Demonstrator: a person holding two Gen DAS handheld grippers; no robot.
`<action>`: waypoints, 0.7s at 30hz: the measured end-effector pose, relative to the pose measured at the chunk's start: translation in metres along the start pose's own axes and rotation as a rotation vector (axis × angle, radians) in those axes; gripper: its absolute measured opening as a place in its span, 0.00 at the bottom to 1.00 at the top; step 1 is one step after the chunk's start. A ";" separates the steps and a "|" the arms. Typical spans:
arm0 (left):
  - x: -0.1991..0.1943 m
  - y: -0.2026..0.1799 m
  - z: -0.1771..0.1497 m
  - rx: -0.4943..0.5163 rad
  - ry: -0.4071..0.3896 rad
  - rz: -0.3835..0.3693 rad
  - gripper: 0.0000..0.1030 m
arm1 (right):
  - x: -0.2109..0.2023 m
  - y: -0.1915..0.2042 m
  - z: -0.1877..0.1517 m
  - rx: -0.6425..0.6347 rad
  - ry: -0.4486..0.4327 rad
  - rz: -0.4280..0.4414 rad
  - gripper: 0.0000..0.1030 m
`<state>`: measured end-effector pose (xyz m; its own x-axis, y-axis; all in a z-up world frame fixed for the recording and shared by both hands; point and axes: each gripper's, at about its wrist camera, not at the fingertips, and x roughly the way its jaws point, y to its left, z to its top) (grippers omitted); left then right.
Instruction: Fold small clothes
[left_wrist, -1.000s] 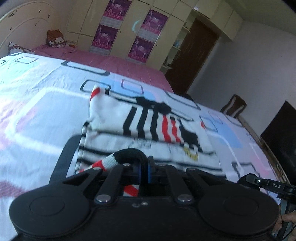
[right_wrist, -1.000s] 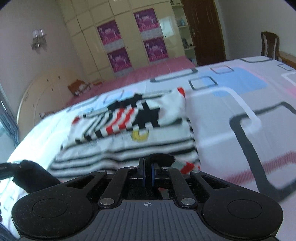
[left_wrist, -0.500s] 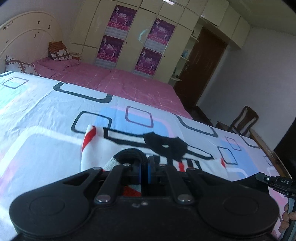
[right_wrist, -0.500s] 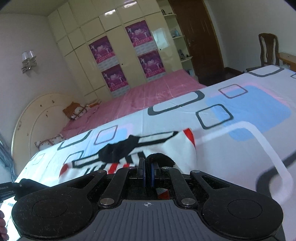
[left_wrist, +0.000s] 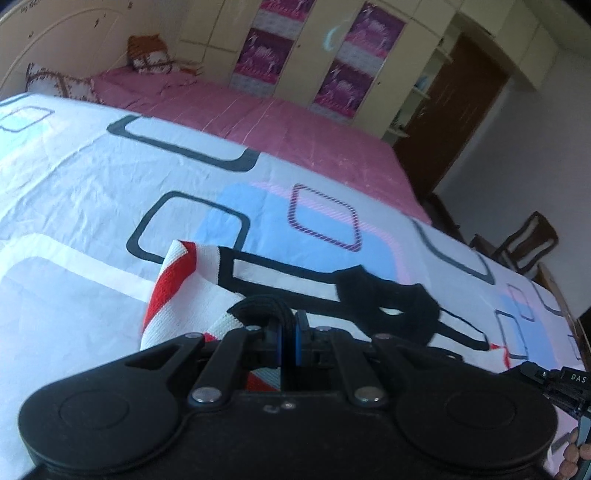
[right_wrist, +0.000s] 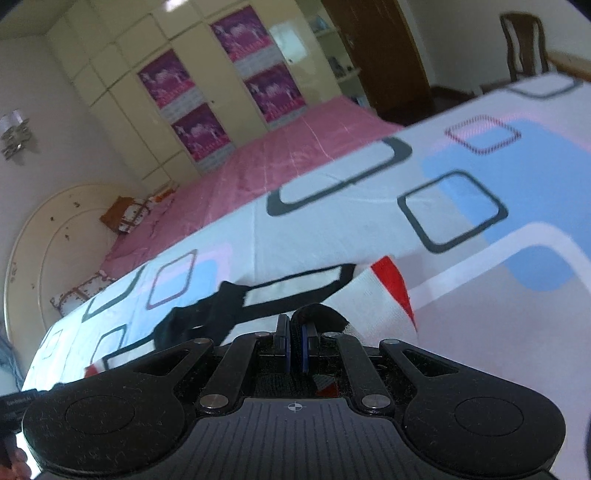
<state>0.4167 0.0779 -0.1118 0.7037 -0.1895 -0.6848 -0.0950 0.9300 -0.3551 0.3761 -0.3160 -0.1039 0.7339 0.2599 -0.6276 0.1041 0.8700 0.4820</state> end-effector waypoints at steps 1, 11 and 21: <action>0.006 0.000 0.002 -0.006 0.006 0.007 0.06 | 0.006 -0.003 0.002 0.011 0.006 -0.001 0.05; 0.045 0.012 0.012 -0.065 0.073 0.055 0.14 | 0.043 -0.019 0.013 0.050 0.050 -0.014 0.05; 0.016 0.021 0.029 -0.056 -0.067 0.025 0.73 | 0.026 -0.015 0.024 -0.084 -0.045 0.008 0.74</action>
<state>0.4468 0.1040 -0.1118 0.7460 -0.1430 -0.6504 -0.1514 0.9147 -0.3748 0.4096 -0.3322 -0.1134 0.7639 0.2491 -0.5953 0.0435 0.9005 0.4327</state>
